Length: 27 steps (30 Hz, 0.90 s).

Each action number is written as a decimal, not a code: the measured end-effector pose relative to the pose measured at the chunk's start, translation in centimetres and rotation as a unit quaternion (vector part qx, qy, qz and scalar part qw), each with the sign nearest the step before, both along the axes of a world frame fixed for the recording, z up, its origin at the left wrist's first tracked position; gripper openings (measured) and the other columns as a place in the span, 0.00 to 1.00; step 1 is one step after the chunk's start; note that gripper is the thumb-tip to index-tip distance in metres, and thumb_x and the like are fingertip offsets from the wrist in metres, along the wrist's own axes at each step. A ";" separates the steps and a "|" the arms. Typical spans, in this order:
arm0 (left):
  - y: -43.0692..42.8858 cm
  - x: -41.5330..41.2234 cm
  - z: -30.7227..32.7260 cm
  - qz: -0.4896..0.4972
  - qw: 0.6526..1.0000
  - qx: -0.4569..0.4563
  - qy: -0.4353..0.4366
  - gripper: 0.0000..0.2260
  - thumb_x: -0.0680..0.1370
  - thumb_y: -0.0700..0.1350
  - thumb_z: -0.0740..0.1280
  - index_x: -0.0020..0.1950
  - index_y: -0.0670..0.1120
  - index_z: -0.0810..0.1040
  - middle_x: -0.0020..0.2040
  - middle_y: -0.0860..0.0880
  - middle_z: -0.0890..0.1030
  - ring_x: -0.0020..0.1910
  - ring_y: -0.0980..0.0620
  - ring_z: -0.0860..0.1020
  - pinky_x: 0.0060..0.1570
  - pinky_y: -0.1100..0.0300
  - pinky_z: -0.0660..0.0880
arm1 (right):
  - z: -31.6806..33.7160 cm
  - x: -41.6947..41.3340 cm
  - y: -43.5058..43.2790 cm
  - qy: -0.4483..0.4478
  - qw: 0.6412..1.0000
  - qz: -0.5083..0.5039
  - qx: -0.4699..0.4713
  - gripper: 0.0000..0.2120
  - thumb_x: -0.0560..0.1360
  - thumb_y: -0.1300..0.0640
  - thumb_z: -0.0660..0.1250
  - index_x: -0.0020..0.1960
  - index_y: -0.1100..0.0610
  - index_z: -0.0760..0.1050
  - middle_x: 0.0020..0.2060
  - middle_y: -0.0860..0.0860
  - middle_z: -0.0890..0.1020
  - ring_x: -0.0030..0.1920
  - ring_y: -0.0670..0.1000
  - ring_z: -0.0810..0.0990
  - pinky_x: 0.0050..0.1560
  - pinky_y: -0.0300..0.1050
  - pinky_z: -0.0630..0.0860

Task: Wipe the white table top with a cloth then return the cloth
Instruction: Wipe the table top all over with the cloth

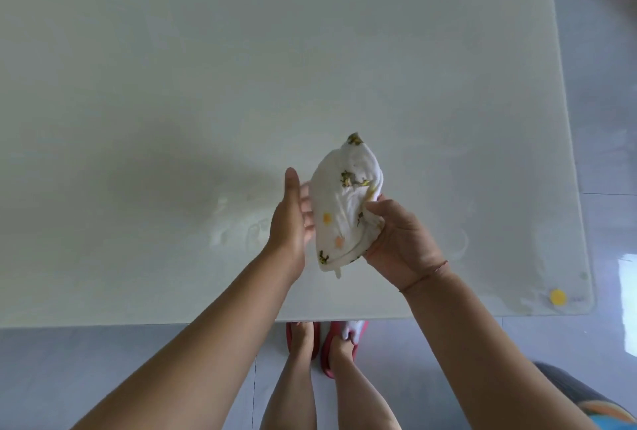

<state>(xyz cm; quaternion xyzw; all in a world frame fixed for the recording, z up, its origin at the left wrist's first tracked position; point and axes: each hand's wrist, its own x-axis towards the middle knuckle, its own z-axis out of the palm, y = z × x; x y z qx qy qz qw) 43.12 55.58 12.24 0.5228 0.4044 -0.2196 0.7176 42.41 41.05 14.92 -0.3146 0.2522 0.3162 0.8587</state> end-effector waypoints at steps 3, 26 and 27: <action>0.3 0.5 0.3 -0.009 0.987 -0.156 0.025 0.32 0.73 0.66 0.59 0.61 0.42 0.78 0.56 0.42 0.82 0.57 0.44 0.79 0.57 0.50 0.75 | 0.0 0.5 -1.2 -0.017 0.998 0.025 -0.051 0.20 0.76 0.54 0.60 0.63 0.65 0.73 0.57 0.62 0.79 0.57 0.60 0.78 0.59 0.55 0.75; 0.5 1.7 -5.6 -0.411 0.568 0.595 -0.394 0.22 0.81 0.51 0.57 0.72 0.43 0.68 0.72 0.41 0.68 0.72 0.42 0.66 0.70 0.48 0.59 | -5.5 -0.5 0.7 -0.354 0.513 0.184 -0.760 0.23 0.73 0.61 0.65 0.68 0.58 0.70 0.66 0.60 0.72 0.67 0.60 0.68 0.68 0.50 0.64; 0.8 1.3 -6.0 -0.448 0.555 0.583 -0.390 0.22 0.81 0.51 0.54 0.73 0.43 0.67 0.75 0.42 0.65 0.74 0.43 0.63 0.72 0.47 0.56 | -5.9 -0.6 1.4 -0.373 0.505 0.242 -0.740 0.26 0.76 0.59 0.63 0.73 0.56 0.63 0.73 0.58 0.64 0.74 0.58 0.59 0.73 0.52 0.56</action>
